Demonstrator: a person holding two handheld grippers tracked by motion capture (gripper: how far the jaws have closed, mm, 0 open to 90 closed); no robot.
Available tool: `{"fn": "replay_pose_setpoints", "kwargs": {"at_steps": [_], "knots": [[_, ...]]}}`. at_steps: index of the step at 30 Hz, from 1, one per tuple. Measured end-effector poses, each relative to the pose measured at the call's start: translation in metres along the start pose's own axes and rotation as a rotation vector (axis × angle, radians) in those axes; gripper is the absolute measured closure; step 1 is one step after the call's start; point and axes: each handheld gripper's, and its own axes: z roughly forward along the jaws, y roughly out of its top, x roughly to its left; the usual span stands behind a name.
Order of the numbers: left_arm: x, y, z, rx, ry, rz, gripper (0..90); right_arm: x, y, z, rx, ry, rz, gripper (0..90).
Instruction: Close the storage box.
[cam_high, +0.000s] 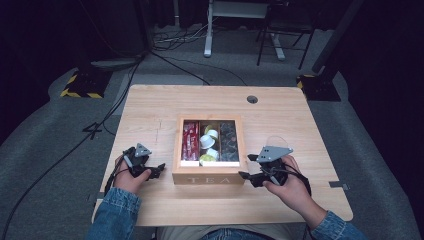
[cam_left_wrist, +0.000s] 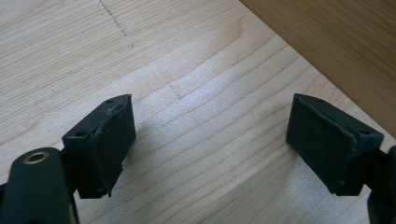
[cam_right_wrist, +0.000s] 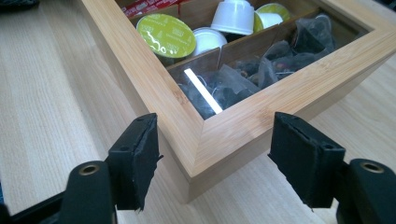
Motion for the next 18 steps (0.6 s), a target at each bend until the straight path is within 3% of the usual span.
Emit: {"fn": "replay_pose_setpoints", "kwargs": {"at_steps": [8, 13, 18], "knots": [[0.000, -0.002, -0.001, -0.004, 0.000, 0.003, 16.2, -0.004, 0.003, -0.002, -0.036, 0.032, 0.044, 29.9], [-0.001, -0.005, -0.004, -0.005, 0.000, 0.007, 16.2, -0.017, 0.008, -0.021, -0.103, 0.037, 0.104, 22.1], [-0.002, -0.008, -0.007, -0.003, -0.001, 0.004, 16.2, -0.029, 0.005, -0.034, -0.128, 0.036, 0.133, 16.3]]}}
